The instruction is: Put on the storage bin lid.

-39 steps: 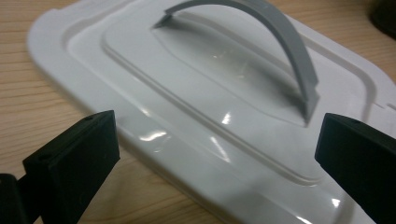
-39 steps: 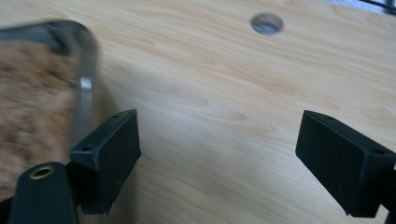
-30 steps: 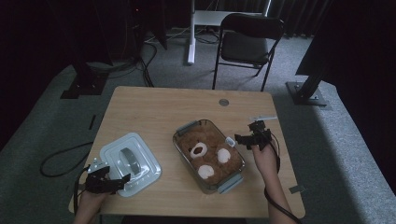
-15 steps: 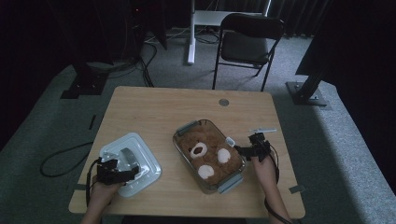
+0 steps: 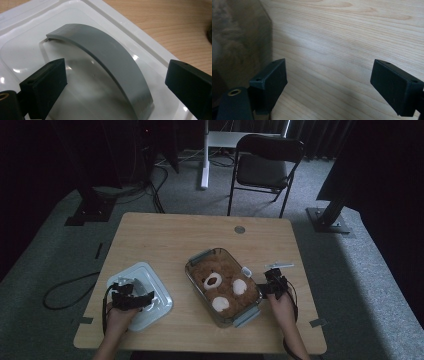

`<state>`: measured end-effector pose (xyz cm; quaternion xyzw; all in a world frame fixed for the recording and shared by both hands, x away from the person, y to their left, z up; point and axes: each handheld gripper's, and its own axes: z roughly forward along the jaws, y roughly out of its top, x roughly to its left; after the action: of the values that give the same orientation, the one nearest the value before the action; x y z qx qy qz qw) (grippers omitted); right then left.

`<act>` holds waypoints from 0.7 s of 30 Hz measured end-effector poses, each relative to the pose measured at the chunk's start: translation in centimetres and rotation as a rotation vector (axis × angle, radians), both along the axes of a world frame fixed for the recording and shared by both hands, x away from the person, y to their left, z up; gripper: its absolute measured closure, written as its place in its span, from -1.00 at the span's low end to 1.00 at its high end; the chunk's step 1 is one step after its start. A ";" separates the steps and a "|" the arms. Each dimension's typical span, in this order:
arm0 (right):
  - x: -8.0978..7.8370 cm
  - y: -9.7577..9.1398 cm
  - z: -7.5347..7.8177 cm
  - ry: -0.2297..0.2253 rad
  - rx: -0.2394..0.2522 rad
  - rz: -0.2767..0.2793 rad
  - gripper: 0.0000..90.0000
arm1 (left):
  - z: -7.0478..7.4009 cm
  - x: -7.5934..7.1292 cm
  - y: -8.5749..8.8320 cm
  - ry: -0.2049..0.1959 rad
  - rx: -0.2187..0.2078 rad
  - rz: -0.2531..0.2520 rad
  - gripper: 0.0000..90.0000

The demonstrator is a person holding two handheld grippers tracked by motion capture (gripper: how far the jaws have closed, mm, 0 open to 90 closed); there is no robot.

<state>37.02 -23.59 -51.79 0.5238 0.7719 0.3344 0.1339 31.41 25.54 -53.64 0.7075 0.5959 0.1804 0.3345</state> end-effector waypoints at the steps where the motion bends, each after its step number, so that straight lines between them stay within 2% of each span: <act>1: -0.1 0.1 0.1 -0.004 -0.005 0.005 -0.71 | -0.1 0.1 -0.3 0.004 0.013 -0.001 -0.86; 3: -0.2 0.1 0.1 -0.007 -0.007 0.005 -0.70 | -0.1 0.2 -0.4 0.000 0.024 -0.002 -0.81; 4: -0.2 0.1 0.1 -0.007 -0.007 0.005 -0.70 | -0.1 0.2 -0.4 0.000 0.024 -0.002 -0.71; 6: -0.3 0.0 0.2 -0.007 -0.006 0.003 -0.70 | 0.0 0.2 -0.4 -0.004 0.017 0.009 -0.65; 7: -0.5 -0.1 0.3 -0.010 -0.007 0.002 -0.70 | 0.0 0.1 -0.2 -0.017 0.016 0.026 -0.44; 8: -0.5 -0.1 0.3 -0.010 -0.007 0.002 -0.70 | 0.0 0.1 -0.2 -0.017 0.016 0.026 -0.32; 9: -0.5 -0.1 0.3 -0.012 -0.007 0.003 -0.70 | 0.0 0.1 -0.1 -0.020 -0.004 0.030 -0.32; 11: -0.6 -0.2 0.4 -0.016 -0.004 0.004 -0.70 | 0.0 -0.1 0.0 -0.028 -0.005 0.025 -0.09; 12: -0.6 -0.3 0.3 -0.013 -0.002 0.002 -0.70 | 0.0 -0.1 0.2 -0.026 -0.031 0.009 -0.02; 15: -0.6 -0.3 0.3 -0.006 -0.005 0.003 -0.70 | 0.1 -0.2 0.1 -0.027 -0.045 -0.005 0.23; 21: -0.9 -0.3 0.3 -0.014 -0.003 0.004 -0.69 | 0.2 -0.2 0.1 -0.026 -0.077 -0.020 0.43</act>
<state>36.13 -23.88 -51.45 0.5197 0.7725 0.3371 0.1395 31.18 25.63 -53.46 0.6976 0.5908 0.1632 0.3711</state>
